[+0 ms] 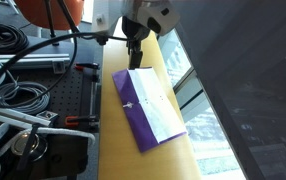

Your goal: Open the purple file

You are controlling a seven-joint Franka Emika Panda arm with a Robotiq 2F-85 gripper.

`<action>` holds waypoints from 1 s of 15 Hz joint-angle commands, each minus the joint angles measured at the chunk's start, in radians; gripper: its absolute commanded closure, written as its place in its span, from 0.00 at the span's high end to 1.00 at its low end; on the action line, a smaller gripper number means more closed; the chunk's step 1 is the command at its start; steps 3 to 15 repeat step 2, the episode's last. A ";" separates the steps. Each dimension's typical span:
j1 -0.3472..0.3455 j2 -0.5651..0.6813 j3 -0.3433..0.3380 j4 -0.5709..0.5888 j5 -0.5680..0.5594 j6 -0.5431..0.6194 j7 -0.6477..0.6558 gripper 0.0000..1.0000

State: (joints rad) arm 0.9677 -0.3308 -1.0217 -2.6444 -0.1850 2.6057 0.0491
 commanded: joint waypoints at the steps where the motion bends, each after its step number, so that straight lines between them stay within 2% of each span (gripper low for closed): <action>1: -0.127 0.056 0.142 -0.006 0.134 0.010 -0.095 1.00; 15: -0.127 0.056 0.142 -0.006 0.134 0.010 -0.095 1.00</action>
